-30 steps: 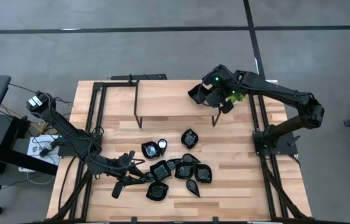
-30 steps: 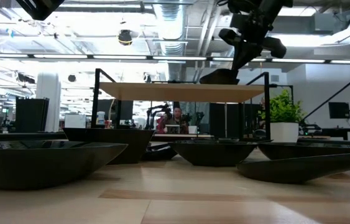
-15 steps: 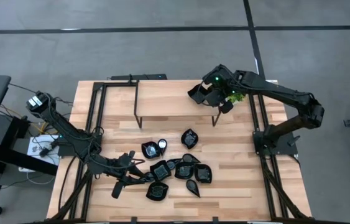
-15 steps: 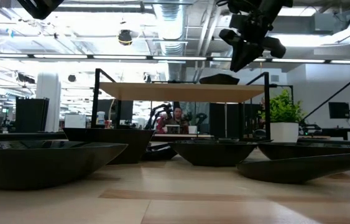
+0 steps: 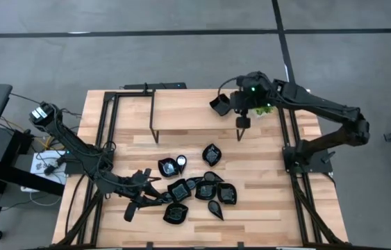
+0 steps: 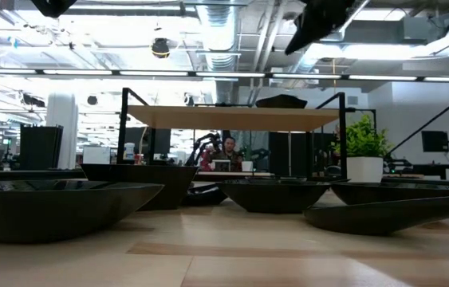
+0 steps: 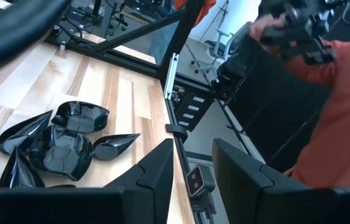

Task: Pick & Place Mini shaped plates
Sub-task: Stack the black distorted square plate on the black distorted square plate on the shelf

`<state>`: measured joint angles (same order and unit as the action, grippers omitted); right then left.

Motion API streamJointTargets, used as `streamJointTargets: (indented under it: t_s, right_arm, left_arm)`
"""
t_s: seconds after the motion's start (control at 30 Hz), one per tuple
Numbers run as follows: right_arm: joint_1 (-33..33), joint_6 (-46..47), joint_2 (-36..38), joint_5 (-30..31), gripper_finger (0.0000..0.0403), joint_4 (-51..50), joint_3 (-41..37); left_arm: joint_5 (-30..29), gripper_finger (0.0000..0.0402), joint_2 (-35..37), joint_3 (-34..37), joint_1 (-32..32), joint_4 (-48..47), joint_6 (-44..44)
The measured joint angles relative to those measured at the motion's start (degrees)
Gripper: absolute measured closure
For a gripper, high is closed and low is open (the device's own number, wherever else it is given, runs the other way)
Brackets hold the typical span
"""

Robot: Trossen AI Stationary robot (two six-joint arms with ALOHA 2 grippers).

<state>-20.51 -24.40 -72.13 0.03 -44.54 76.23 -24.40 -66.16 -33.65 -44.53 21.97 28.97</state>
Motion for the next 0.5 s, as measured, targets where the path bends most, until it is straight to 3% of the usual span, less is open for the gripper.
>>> streamJointTargets:
  t_s: [0.27, 0.5]
  right_arm:
    - [13.6, 17.3, -0.3, -4.4, 0.0354, -3.0, 0.0]
    - [28.3, 24.5, -3.4, 1.0, 0.0354, 4.4, 0.0]
  left_arm:
    - [0.0, 0.0289, 0.0, 0.0, 0.0, 0.0, -0.2]
    - [0.0, 0.0289, 0.0, 0.0, 0.0, 0.4, 0.3]
